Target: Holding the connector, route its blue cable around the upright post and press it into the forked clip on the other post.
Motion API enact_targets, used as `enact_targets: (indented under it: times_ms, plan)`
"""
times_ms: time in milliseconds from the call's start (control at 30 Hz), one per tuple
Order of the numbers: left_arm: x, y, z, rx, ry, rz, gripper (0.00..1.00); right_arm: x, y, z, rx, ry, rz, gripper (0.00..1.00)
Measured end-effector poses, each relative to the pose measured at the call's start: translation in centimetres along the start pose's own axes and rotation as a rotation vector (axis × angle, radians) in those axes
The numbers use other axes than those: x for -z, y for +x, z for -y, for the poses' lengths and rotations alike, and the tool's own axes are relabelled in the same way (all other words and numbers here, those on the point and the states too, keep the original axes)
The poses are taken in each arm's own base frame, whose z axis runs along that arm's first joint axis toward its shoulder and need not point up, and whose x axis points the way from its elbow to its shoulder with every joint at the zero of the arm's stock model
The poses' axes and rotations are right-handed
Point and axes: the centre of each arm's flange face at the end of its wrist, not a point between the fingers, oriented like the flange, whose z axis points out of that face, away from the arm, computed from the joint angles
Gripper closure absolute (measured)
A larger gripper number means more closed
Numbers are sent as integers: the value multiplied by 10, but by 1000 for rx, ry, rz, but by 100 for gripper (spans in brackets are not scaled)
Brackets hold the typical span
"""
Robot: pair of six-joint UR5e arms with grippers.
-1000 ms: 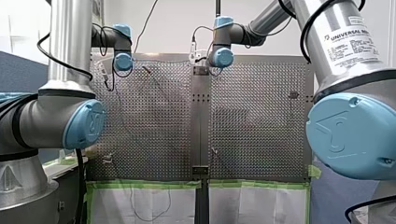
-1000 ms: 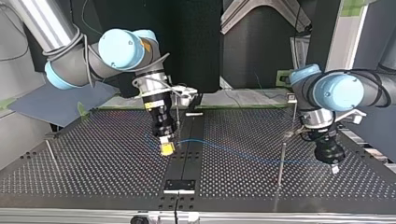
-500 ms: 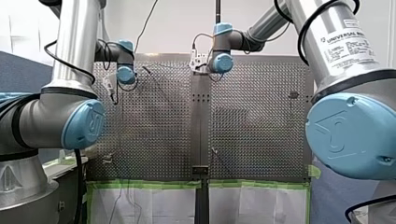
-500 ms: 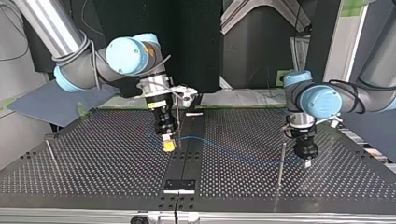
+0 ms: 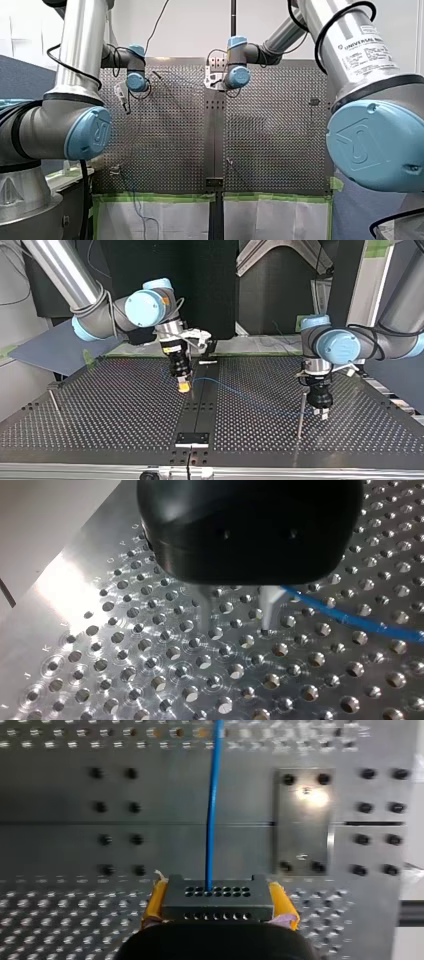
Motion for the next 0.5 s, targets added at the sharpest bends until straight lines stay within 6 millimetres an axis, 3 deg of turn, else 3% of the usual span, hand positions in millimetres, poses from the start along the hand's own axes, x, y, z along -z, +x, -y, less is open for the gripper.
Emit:
enact_targets:
  times_ms: [500]
  plan:
    - [4, 4, 11, 22, 31, -15, 32, 8, -46, -21, -14, -36, 28, 100]
